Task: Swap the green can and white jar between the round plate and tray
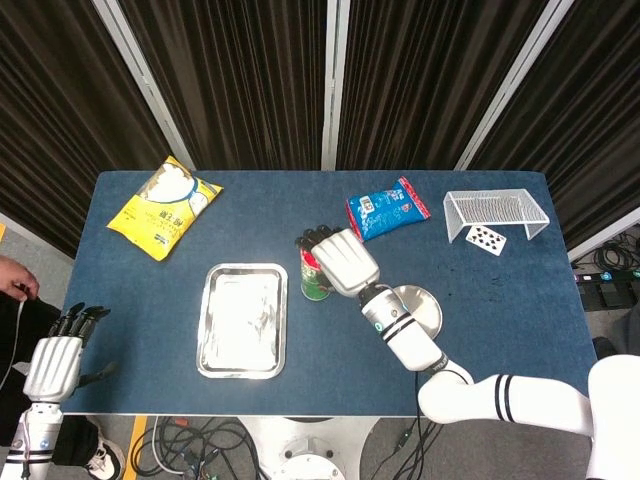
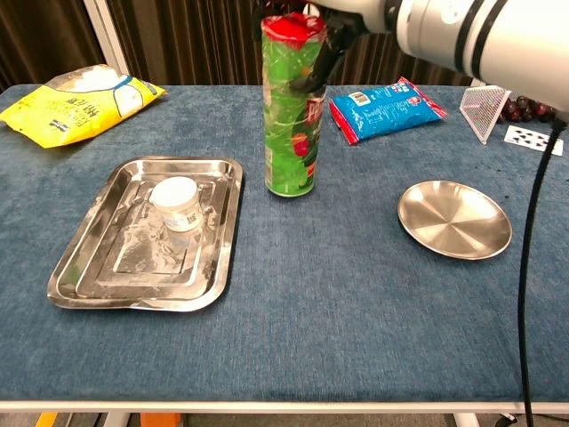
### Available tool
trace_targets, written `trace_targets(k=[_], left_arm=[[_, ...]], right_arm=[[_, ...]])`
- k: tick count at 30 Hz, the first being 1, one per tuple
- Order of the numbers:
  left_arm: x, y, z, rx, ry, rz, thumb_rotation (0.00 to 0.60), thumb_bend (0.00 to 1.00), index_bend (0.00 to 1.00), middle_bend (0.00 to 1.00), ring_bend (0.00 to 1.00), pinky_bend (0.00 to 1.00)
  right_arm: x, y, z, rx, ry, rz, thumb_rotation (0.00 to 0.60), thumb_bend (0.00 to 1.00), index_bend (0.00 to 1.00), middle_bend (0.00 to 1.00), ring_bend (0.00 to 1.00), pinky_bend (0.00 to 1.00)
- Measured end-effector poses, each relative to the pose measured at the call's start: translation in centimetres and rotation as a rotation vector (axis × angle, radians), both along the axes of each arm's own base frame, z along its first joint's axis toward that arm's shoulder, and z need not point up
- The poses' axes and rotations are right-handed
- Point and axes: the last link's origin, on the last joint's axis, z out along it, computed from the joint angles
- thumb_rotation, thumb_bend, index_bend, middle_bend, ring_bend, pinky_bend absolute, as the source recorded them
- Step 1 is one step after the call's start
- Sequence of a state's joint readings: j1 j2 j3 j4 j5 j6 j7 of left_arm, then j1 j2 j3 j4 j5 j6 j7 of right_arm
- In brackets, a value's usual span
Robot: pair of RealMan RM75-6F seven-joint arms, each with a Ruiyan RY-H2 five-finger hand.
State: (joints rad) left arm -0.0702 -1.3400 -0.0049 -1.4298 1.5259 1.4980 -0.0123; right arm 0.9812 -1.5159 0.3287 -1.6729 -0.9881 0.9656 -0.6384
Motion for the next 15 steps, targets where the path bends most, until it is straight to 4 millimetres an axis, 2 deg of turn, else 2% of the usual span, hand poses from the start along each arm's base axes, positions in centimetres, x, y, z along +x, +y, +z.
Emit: trace_targets(k=[3,9,11,15], left_arm=[[-0.09,-0.10,0.10,0.005,0.000,0.002,0.600,0.09,0.18,0.17,0.08,0.20],[0.06,0.00,0.17,0.006,0.003,-0.003,0.600,0.09,0.18,0.17,0.08,0.20],[0.12,0.08,0.22,0.007,0.006,-0.005,0.600,0.09,0.18,0.17,0.08,0.20],[0.25,0.21,0.29,0.008,0.008,-0.007,0.600,0.09,0.18,0.17,0.08,0.20]], right_arm=[[0.00,-0.12,-0.29,0.005,0.008,-0.004,0.600,0.25,0.23,0.22,0.26,0.38],[-0.53,-0.24,-0.66,0.036,0.037,-0.021,0.600,0.14,0.03,0.07,0.04,0.20],[-0.63,-0.24,-0.51,0.044,0.040,-0.021,0.600,0.10,0.00,0.04,0.00,0.15],[-0.75,-0.11,0.20,0.050,0.023,-0.019,0.600,0.04,0.00,0.02,0.00,0.10]])
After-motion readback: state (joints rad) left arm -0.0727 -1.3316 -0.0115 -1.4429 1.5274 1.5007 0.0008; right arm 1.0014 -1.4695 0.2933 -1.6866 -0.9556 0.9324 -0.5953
